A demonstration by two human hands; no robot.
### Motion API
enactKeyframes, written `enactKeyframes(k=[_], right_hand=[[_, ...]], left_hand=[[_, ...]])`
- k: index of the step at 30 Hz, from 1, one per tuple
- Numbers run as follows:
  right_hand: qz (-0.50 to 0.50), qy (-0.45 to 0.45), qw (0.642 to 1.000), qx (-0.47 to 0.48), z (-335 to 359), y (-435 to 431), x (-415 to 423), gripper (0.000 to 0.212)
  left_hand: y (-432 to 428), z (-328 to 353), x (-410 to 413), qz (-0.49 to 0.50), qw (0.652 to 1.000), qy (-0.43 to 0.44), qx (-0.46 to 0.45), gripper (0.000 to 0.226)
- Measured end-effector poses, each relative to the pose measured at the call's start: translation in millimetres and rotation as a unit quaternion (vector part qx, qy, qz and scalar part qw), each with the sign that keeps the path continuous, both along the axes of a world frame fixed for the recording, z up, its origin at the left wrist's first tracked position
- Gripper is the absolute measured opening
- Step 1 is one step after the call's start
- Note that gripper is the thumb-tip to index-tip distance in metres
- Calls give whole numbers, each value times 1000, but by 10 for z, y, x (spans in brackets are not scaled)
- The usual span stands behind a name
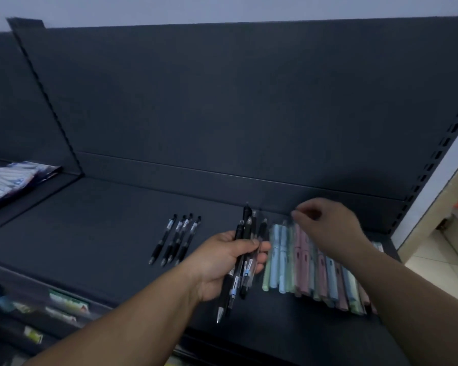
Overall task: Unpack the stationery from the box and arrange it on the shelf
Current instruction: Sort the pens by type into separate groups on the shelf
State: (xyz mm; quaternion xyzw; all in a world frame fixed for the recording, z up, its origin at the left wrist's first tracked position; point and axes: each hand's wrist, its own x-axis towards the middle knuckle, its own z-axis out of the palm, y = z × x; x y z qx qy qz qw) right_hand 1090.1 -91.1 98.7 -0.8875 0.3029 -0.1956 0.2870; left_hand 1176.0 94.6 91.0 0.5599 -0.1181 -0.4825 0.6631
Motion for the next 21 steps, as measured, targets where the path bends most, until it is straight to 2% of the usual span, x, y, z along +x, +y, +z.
enactKeyframes(k=[2, 4, 7, 9, 12, 16, 19, 21], right_hand=[[41, -7, 990, 134, 6, 297, 147, 21], [50, 0, 957, 286, 14, 541, 311, 32], [60, 4, 901, 429, 1, 806, 560, 25], [51, -10, 887, 458, -14, 957, 745, 16], [18, -48, 881, 471, -48, 1153, 1069, 17], [-105, -164, 873, 447, 11, 1219, 1493, 20], [-185, -240, 845, 441, 37, 1156, 1644, 22], [-199, -232, 842, 444, -14, 1169, 1666, 24]], left_hand=[[99, 24, 41, -23, 1000, -8, 9, 10], [207, 29, 121, -63, 998, -25, 20, 7], [380, -6, 301, -123, 989, -64, 41, 9], [520, -25, 475, -138, 987, -74, 46, 12], [765, -49, 820, -142, 985, -85, 46, 11], [1062, -109, 1305, -146, 983, -88, 62, 8], [1182, -173, 1607, -97, 993, -40, 60, 6], [1216, -229, 1780, -53, 997, -11, 59, 10]])
